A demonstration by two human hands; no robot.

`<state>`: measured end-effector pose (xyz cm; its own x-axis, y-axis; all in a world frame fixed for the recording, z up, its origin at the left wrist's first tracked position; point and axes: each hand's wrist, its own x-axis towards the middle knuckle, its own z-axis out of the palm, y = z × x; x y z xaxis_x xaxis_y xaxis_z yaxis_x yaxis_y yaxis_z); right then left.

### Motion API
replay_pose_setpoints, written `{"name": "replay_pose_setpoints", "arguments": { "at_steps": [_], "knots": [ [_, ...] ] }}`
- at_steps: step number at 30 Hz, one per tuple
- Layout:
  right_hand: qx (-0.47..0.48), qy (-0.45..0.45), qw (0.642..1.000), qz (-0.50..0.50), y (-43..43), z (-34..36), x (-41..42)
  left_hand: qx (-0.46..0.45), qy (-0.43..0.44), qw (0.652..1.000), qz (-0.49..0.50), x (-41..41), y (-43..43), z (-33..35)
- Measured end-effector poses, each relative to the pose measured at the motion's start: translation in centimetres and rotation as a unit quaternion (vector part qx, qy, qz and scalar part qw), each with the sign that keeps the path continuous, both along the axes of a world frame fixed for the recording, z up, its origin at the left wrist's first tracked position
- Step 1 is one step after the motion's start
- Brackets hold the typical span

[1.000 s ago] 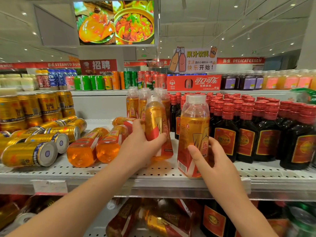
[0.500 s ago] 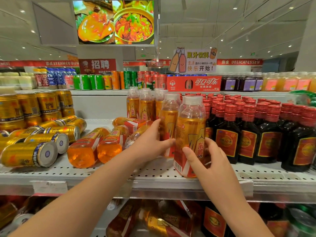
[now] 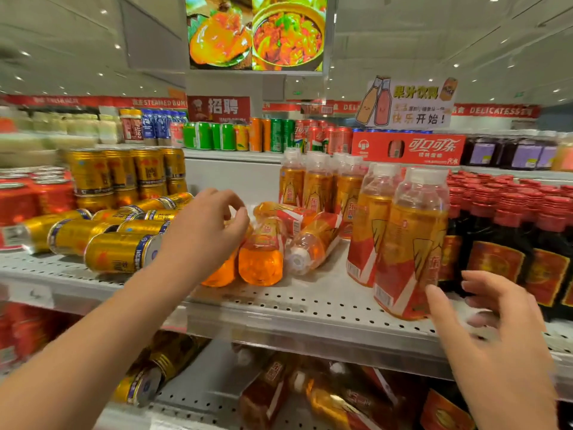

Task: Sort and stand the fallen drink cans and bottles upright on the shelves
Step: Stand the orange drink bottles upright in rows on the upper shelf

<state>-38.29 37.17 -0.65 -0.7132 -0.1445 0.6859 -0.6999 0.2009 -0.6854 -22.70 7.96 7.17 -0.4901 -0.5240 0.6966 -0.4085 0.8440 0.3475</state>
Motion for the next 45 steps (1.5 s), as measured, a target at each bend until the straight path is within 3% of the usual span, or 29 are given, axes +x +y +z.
{"name": "replay_pose_setpoints", "arguments": {
  "at_steps": [5,9,12,15,20,24,30,37,42,45],
  "knots": [
    [0.064,0.100,0.990,0.080,-4.6,0.5,4.7,0.065,-0.160,0.982,0.082,1.7,-3.6,-0.1],
    [0.126,0.053,0.980,0.144,-11.5,1.6,6.9,0.083,-0.275,0.957,0.047,1.0,-5.1,0.7],
    [0.179,0.019,0.977,0.115,-15.9,2.7,7.3,0.145,-0.353,0.924,-0.026,0.0,-6.5,2.0],
    [0.225,0.014,0.973,0.038,-18.5,3.7,7.6,0.280,-0.354,0.887,-0.094,-1.0,-8.0,2.9],
    [0.329,0.001,0.943,-0.058,-19.7,4.8,8.4,0.279,-0.349,0.885,-0.131,-3.0,-9.7,2.1],
    [0.387,-0.019,0.920,-0.056,-20.3,4.7,9.8,0.215,-0.297,0.917,-0.157,-3.4,-11.0,1.3],
    [0.380,-0.132,0.916,-0.003,-21.7,7.3,8.6,0.154,-0.328,0.918,-0.162,-2.8,-12.0,1.8],
    [0.409,-0.195,0.891,-0.005,-23.8,9.3,8.6,0.221,-0.404,0.876,-0.143,-3.5,-12.7,2.8],
    [0.333,-0.203,0.920,0.030,-24.0,7.5,8.7,0.254,-0.376,0.879,-0.144,-3.3,-13.2,2.3],
    [0.296,-0.243,0.922,0.059,-23.6,7.4,8.3,0.205,-0.337,0.909,-0.133,-2.9,-13.4,2.2]
  ]
}}
